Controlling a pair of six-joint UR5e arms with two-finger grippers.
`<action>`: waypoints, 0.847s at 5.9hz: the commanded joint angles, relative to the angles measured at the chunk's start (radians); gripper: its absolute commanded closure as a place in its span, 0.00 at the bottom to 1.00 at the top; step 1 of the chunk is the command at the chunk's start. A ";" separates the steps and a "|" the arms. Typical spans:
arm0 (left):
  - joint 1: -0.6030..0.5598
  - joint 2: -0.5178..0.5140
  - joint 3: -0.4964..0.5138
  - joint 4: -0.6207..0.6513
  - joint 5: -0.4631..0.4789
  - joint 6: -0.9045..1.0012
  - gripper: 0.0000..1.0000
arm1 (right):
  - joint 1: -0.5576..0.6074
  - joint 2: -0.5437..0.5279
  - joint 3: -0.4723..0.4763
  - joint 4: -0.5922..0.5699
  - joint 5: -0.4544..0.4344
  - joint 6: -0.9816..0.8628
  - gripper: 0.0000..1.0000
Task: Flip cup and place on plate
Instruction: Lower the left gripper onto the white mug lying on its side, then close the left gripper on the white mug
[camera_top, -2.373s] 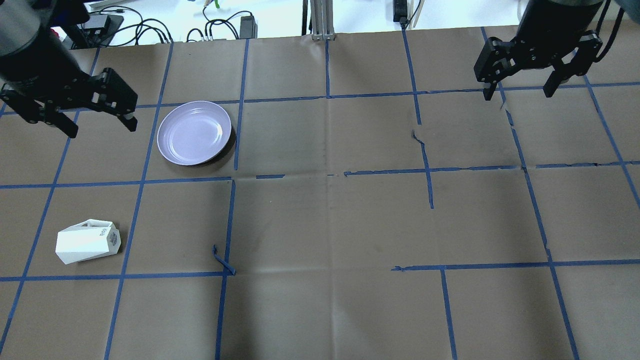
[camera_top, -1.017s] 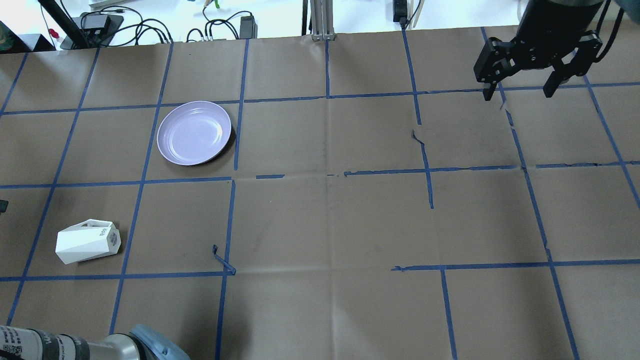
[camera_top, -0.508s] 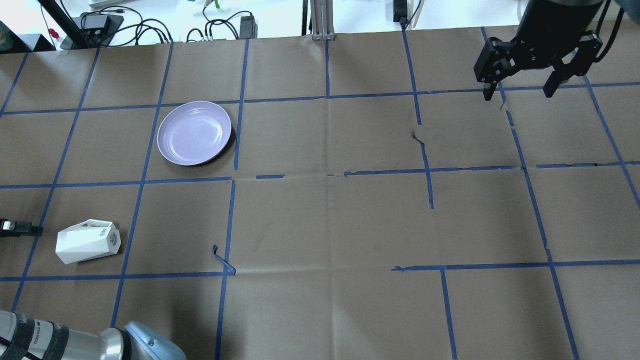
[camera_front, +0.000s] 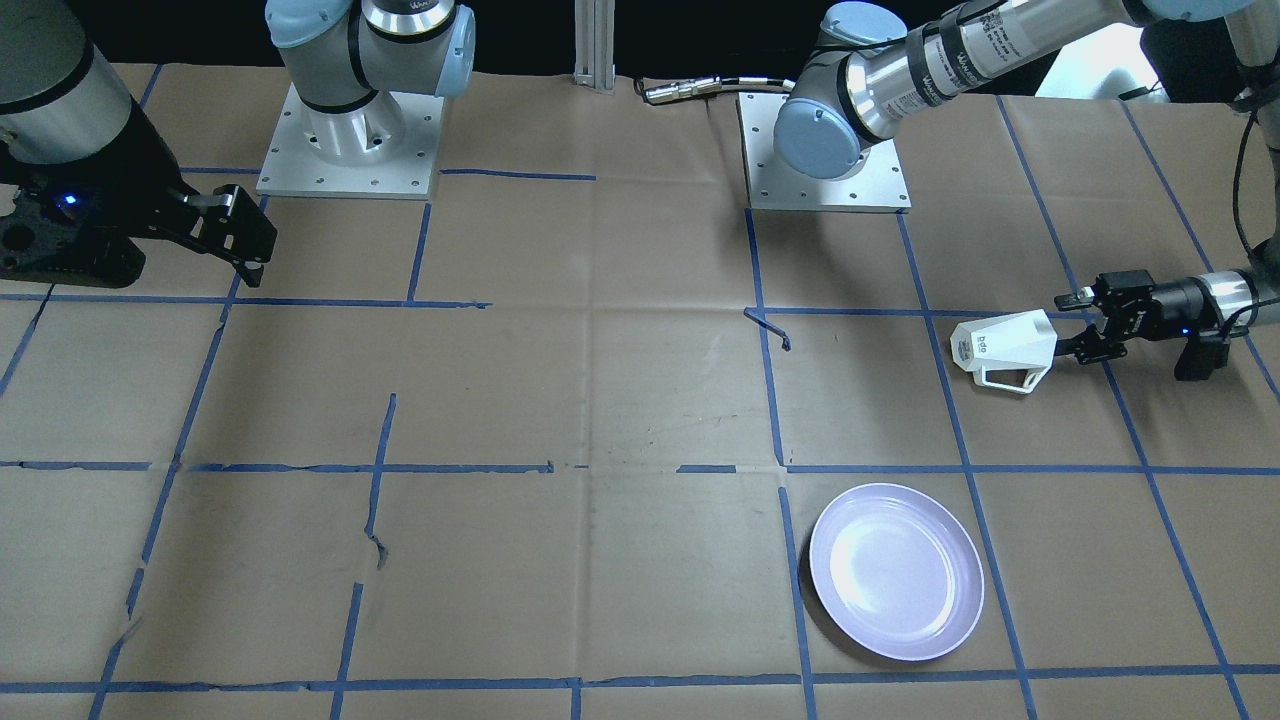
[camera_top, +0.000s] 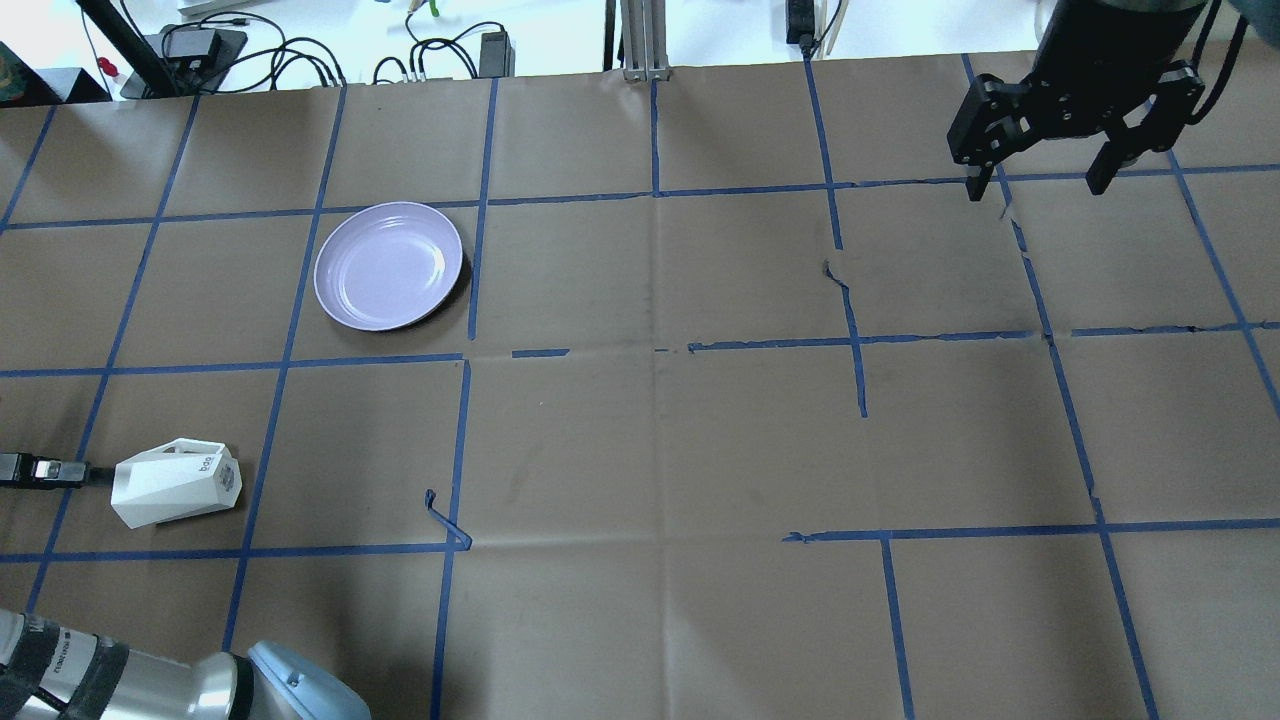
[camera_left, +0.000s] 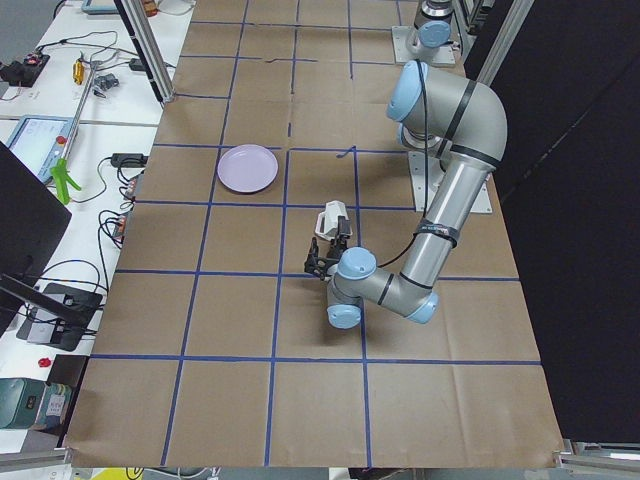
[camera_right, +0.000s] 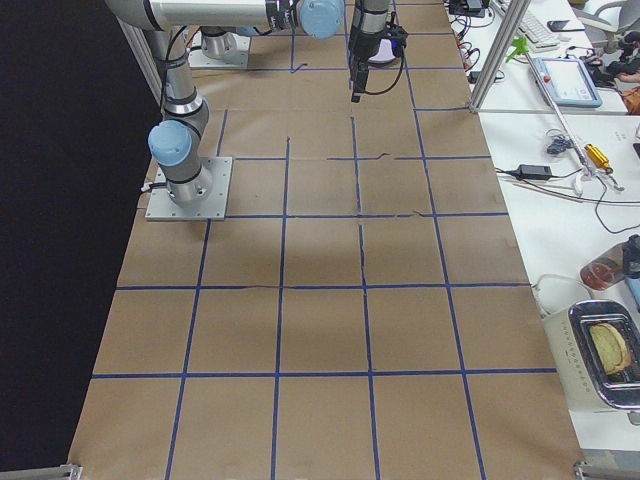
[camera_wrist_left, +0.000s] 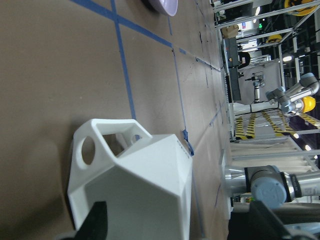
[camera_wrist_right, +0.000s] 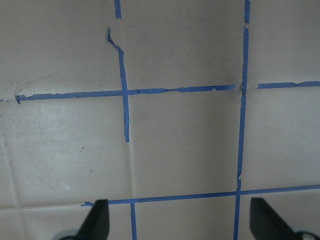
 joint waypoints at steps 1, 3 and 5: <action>0.001 -0.027 -0.002 -0.104 -0.053 -0.003 0.01 | 0.000 0.000 0.000 0.001 0.000 0.000 0.00; 0.001 -0.039 -0.002 -0.145 -0.103 -0.009 0.04 | 0.000 0.000 0.000 -0.001 0.000 0.000 0.00; 0.001 -0.039 0.001 -0.144 -0.100 -0.003 0.77 | 0.000 0.000 0.000 0.001 0.000 0.000 0.00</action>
